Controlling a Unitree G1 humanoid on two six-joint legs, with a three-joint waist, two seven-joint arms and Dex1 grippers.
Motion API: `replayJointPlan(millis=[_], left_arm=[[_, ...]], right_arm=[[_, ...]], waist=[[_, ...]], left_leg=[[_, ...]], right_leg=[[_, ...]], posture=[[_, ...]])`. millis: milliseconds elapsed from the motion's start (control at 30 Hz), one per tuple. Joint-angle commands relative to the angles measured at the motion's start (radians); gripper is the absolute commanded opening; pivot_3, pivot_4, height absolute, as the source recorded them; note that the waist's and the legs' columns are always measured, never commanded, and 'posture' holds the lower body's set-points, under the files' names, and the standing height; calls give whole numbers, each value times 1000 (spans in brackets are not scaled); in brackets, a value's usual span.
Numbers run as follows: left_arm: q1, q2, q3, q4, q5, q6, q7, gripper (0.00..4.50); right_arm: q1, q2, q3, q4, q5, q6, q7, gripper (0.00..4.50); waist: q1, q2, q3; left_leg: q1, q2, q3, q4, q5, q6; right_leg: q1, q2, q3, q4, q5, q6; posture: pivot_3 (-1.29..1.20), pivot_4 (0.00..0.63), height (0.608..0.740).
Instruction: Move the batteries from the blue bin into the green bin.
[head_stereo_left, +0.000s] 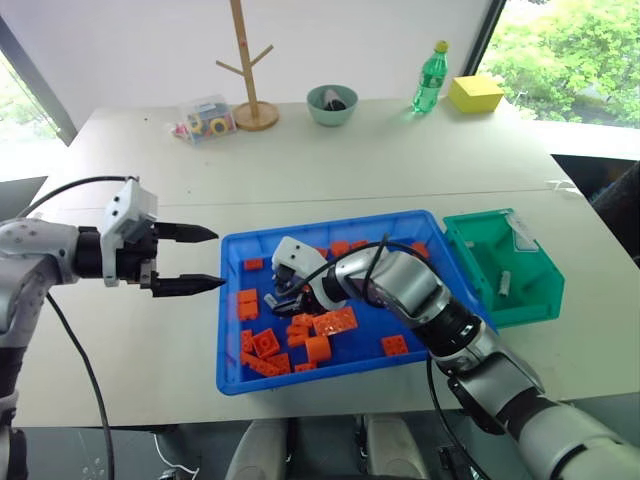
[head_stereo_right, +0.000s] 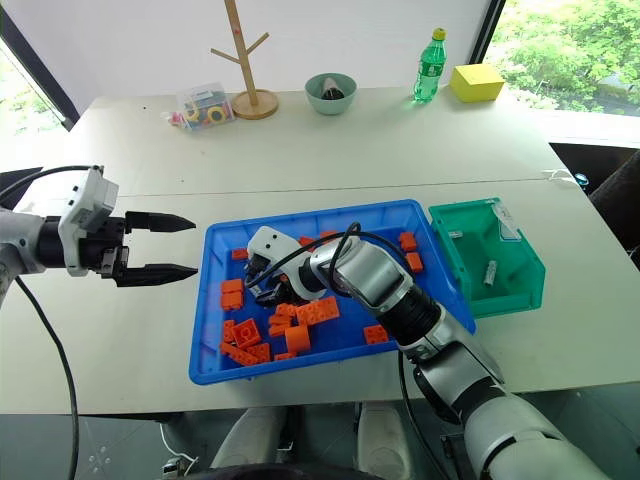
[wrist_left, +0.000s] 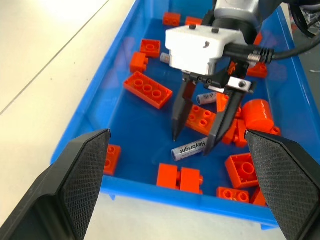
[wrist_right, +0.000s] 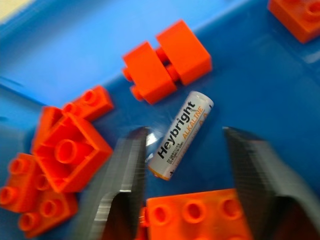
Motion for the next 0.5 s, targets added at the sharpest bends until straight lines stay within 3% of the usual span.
replayJointPlan(millis=[33,300,500], left_arm=[[-36,-2,-2,3,0,-6,0,4500],[-59,1,-3,28,1,-8,-5,4500],[-24,-2,-12,-14,-22,10,-22,4500]], right_arm=[[13,12,58,45,-35,-31,-6,105],[19,-3,79,40,-56,-63,13,96],[-62,2,-118,-60,33,49,17,96]], waist=[[-2,0,0],[-3,0,0],[-1,0,0]], left_leg=[[0,0,0,0,0,0],[2,1,0,-1,0,0],[2,1,0,-1,0,0]], right_leg=[[0,0,0,0,0,0],[1,1,0,0,0,0],[1,1,0,0,0,0]], posture=[[0,150,703],[0,150,703],[0,150,703]])
